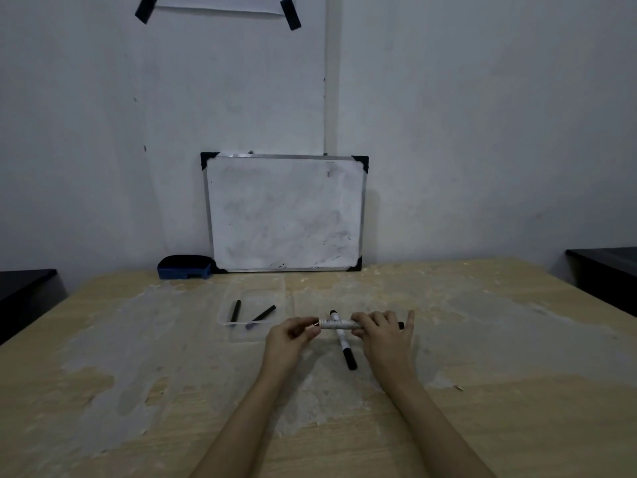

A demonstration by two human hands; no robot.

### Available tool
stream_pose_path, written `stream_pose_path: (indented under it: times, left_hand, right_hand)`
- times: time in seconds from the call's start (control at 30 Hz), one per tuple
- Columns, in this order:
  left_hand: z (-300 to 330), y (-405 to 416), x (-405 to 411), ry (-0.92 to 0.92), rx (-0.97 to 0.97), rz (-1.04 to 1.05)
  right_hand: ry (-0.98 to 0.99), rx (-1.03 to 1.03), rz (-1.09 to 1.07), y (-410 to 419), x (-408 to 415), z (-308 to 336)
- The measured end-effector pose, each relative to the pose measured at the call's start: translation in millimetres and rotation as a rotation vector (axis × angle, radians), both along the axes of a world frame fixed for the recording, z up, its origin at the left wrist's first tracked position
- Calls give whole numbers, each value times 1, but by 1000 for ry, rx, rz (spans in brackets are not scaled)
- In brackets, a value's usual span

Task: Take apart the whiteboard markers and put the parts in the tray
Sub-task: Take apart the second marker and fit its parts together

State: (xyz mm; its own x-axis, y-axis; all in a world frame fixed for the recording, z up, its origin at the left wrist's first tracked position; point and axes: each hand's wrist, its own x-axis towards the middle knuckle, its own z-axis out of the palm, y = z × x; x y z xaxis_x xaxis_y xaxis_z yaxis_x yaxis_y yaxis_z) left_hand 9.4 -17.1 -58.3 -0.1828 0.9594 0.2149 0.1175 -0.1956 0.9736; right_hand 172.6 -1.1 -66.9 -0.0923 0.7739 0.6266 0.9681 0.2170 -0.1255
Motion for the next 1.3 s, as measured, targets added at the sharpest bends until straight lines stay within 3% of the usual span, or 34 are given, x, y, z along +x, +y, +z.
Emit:
stream_pose_path:
  times: [0.17,0.33,0.43,0.57,0.67,1.07,1.2,1.3]
  left_hand:
    - [2,1,-5,-151,18,5]
    - [-2,0,-4,-93,16,37]
    - [-4,-2,0,-18,45,39]
    - [0,0,-3,-205,35,42]
    - [0,4,-8,-180,33,27]
    - [-5,6,-4,-195,-65,-37]
    - [-8,9,-5,-246,-100,-12]
    - [-4,11,-9,-392,-110,-42]
  right_hand:
    - [80,35,110,2,-2,-3]
    - [93,-79,224,-2,-2,2]
    - [53,-45,258,-5,0,7]
    - [-18,11,248,-8,-3,18]
    - [10,2,278,-9,-5,23]
    - [-63,-291,225,-19,-10,39]
    - [32,-340,186,-22,-22,36]
    - [140,-407,197,-22,-27,40]
